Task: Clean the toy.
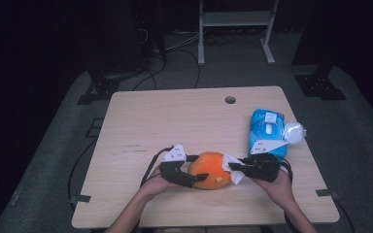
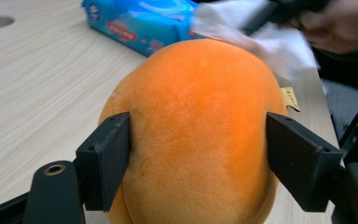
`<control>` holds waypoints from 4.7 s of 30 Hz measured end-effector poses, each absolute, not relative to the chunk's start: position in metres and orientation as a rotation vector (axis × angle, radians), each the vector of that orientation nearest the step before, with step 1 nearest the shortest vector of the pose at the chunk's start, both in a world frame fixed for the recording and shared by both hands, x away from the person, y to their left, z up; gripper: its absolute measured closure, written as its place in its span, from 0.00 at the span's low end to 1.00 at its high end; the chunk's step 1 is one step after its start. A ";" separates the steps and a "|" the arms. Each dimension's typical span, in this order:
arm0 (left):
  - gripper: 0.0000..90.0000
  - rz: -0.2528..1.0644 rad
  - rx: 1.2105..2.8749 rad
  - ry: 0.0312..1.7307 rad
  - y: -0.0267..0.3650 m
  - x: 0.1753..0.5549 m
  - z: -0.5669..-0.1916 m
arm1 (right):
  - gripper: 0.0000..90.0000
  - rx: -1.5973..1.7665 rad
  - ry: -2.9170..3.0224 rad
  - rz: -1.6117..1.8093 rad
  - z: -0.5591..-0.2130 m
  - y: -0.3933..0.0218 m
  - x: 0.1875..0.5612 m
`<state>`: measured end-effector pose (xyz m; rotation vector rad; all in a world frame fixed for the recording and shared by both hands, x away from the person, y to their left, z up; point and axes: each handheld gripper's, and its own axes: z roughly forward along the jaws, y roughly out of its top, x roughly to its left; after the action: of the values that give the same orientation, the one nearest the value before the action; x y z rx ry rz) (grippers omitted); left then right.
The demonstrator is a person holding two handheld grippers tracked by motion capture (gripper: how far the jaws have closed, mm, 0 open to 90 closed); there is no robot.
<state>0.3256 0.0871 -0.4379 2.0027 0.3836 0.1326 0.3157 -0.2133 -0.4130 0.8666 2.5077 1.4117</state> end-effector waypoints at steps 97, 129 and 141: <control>0.31 0.248 2.082 0.342 0.043 0.301 -0.430 | 0.88 0.598 2.481 1.228 -0.384 -0.155 0.283; 0.29 0.166 2.090 0.345 0.059 0.311 -0.444 | 0.87 0.811 2.421 1.251 -0.393 -0.204 0.301; 0.28 0.138 2.027 0.305 0.058 0.311 -0.436 | 0.87 0.721 2.442 1.306 -0.395 -0.172 0.295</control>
<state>0.3106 0.0579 -0.4359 2.0270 0.3055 0.1377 0.2953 -0.1721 -0.3946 0.7210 2.4417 1.3056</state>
